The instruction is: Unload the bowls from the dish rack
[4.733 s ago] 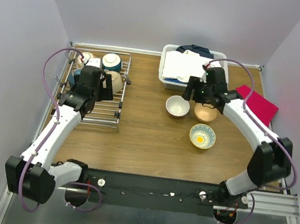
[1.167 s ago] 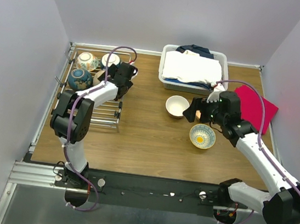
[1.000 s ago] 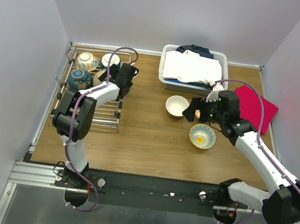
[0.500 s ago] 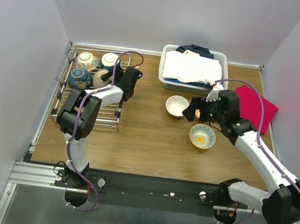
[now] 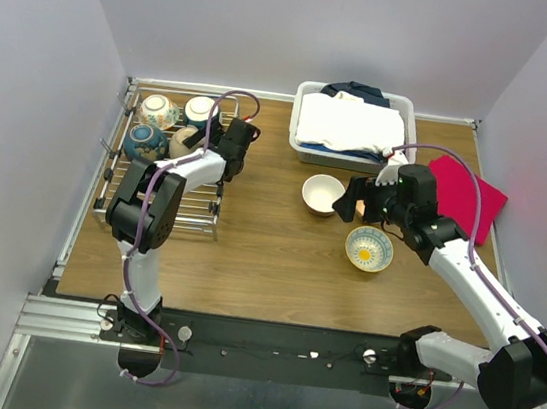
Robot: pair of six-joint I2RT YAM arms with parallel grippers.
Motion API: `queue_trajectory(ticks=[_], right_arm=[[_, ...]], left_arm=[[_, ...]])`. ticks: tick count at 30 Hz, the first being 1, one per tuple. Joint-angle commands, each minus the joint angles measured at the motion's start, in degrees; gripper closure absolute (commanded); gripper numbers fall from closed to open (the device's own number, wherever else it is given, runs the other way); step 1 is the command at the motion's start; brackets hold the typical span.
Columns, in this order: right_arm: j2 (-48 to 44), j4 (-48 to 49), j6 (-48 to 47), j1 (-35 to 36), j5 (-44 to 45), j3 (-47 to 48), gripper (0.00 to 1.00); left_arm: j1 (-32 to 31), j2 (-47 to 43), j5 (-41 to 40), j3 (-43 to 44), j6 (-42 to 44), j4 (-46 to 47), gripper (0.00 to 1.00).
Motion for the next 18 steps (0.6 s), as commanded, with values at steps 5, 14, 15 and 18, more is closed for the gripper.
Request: queue_trajectory(ticks=[5, 14, 15, 18], right_arm=[[-0.6, -1.0, -0.2, 0.1, -0.4, 1.8, 0.0], [-1.1, -1.3, 0.3, 0.0, -0.4, 1.6, 0.0], [-1.2, -1.1, 0.3, 0.1, -0.4, 1.6, 0.0], [-1.1, -1.0, 0.5, 0.1, -0.6, 1.5, 0.0]], left_arm=[[0.6, 4.7, 7.2, -0.7, -0.6, -3.6, 0.01], [0.8, 5.2, 7.4, 0.3, -0.1, -3.3, 0.11], [0.8, 4.9, 7.0, 0.3, -0.2, -3.2, 0.13], [0.8, 3.9, 6.3, 0.5, -0.2, -2.9, 0.2]])
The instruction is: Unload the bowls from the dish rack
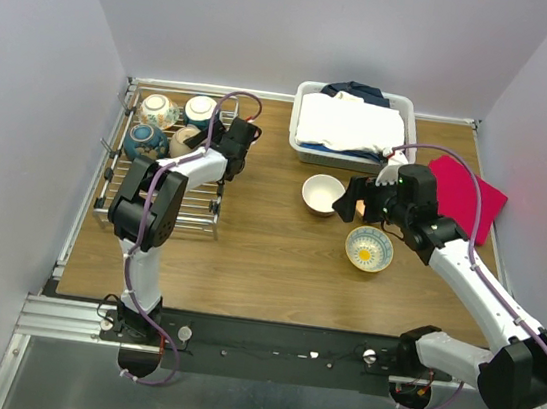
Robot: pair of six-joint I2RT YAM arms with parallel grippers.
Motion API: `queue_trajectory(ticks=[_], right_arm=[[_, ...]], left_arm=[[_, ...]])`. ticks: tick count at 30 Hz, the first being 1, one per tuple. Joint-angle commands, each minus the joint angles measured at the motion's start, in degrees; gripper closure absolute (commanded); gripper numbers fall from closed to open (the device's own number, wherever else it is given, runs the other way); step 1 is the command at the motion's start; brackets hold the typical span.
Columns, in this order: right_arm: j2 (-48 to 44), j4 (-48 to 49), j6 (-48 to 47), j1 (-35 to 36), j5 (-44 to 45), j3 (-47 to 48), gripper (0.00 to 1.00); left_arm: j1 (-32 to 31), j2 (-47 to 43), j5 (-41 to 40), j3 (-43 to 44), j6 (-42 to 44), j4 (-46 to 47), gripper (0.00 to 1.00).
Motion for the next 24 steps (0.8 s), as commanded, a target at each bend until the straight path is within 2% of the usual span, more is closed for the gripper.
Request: queue_trajectory(ticks=[1, 5, 14, 15, 24], right_arm=[[-1.0, -1.0, 0.6, 0.1, -0.6, 1.4, 0.0], [-0.9, -0.5, 0.8, 0.1, -1.2, 1.6, 0.0], [-1.8, -0.2, 1.5, 0.1, -1.9, 1.2, 0.0], [-1.9, -0.2, 1.5, 0.1, -1.9, 1.1, 0.0], [-3.0, 0.5, 2.3, 0.1, -2.7, 0.2, 0.0]], left_arm=[[0.4, 2.5, 6.1, -0.8, -1.6, -1.5, 0.24], [0.3, 0.0, 6.1, 0.0, -2.3, -2.1, 0.36], [-0.6, -4.8, 6.5, 1.0, -3.1, -4.9, 0.4], [-0.7, -5.1, 6.6, 1.1, -3.4, -5.1, 0.45], [-1.3, -7.6, 7.3, 1.1, -5.9, -8.8, 0.46]])
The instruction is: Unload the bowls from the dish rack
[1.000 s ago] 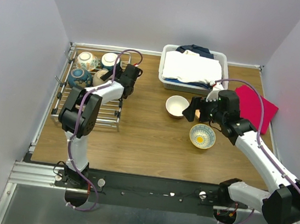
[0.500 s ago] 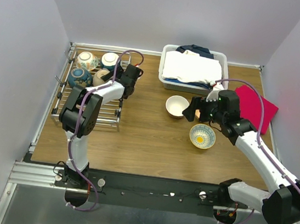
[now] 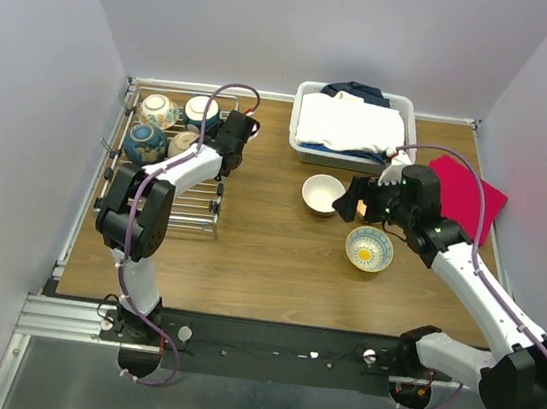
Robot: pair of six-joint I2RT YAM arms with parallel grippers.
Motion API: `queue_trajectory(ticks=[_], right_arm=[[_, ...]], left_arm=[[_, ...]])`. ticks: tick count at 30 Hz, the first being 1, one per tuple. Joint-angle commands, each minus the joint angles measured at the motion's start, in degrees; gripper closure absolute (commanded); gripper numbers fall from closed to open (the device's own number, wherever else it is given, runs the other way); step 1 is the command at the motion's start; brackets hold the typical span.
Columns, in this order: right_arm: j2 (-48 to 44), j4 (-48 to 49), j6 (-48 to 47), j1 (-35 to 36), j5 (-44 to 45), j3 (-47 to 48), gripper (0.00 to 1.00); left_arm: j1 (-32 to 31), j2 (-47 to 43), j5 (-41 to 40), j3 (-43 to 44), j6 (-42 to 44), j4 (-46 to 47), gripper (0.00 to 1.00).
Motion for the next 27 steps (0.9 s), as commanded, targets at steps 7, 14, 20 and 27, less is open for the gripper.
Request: queue_trajectory(ticks=[7, 14, 20, 27], right_arm=[[-1.9, 1.1, 1.9, 0.1, -2.3, -0.6, 0.0], [-2.5, 1.4, 2.2, 0.1, -2.6, -1.4, 0.0], [-2.4, 2.1, 2.4, 0.1, -3.3, -1.9, 0.0], [-1.9, 2.0, 1.9, 0.0, -3.0, -1.5, 0.0]], left_arm=[[-0.5, -5.0, 3.3, -0.3, -9.0, -5.6, 0.43], [-0.5, -9.6, 3.9, -3.5, -8.0, -5.4, 0.23], [0.2, -10.4, 3.0, -8.3, -4.0, 1.7, 0.05], [0.3, -6.4, 0.7, -5.4, -7.5, 3.4, 0.01]])
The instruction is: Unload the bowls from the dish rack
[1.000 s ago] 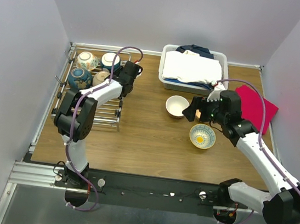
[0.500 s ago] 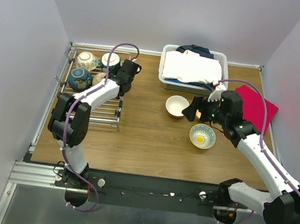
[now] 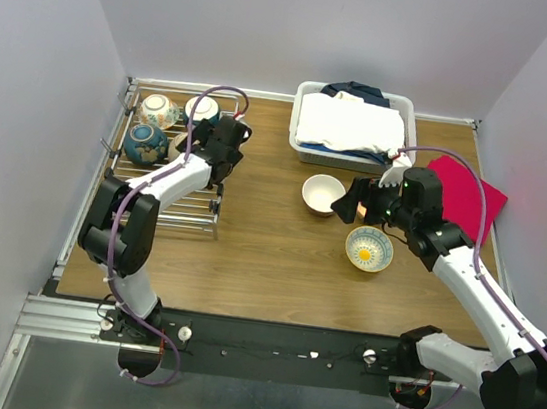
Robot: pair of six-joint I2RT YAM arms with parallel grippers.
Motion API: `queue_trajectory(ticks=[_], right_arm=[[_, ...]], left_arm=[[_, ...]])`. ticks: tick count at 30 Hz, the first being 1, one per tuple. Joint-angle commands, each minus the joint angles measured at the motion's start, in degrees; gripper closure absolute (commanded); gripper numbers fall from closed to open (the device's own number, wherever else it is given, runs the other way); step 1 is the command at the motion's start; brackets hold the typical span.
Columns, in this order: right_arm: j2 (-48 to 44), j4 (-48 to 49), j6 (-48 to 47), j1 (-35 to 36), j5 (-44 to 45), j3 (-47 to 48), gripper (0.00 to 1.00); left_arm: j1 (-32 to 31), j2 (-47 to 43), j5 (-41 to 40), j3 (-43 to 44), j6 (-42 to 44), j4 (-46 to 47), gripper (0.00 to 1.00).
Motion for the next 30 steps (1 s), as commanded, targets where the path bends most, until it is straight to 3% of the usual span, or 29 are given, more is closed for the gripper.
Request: queue_trajectory(ticks=[1, 13, 30], right_arm=[[-0.4, 1.2, 0.0, 0.1, -1.0, -0.5, 0.0], [0.3, 1.3, 0.1, 0.1, 0.0, -0.4, 0.0], [1.1, 0.9, -0.4, 0.1, 0.2, 0.3, 0.0]], left_arm=[[0.1, 2.8, -2.3, 2.9, -2.7, 3.0, 0.01], [0.1, 10.8, -7.8, 11.2, -7.6, -0.6, 0.01], [0.2, 17.6, -10.7, 13.0, -10.1, -5.1, 0.01]])
